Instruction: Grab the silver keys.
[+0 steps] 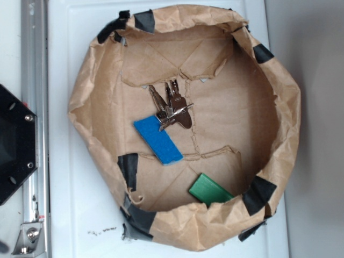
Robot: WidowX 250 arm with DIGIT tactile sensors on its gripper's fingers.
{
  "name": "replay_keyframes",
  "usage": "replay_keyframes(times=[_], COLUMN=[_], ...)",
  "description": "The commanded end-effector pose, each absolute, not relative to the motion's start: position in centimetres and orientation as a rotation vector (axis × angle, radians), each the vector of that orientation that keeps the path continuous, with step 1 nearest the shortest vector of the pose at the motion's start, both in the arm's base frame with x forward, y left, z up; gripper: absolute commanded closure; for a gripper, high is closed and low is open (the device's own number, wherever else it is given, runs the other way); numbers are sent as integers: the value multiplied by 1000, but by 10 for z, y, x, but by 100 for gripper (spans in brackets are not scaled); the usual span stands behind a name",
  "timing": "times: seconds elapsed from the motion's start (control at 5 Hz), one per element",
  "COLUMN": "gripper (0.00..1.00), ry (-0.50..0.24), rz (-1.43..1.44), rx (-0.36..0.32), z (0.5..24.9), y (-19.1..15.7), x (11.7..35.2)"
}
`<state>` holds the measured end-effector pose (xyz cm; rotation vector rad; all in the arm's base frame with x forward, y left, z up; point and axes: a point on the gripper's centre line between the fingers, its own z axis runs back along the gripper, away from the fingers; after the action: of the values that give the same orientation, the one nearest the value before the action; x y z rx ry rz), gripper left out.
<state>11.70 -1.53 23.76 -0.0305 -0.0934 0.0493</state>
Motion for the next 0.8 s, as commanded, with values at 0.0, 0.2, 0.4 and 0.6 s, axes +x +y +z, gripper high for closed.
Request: replay_keyframes(times=[0.0, 0.2, 0.4, 0.6], gripper=[0, 0, 0, 0], ry=[-93, -103, -153, -169], rz=[49, 145, 307, 393], rx=[-31, -13, 68, 77], z=[238, 215, 203, 192], y=[-15, -30, -28, -21], x=[117, 167, 195, 217])
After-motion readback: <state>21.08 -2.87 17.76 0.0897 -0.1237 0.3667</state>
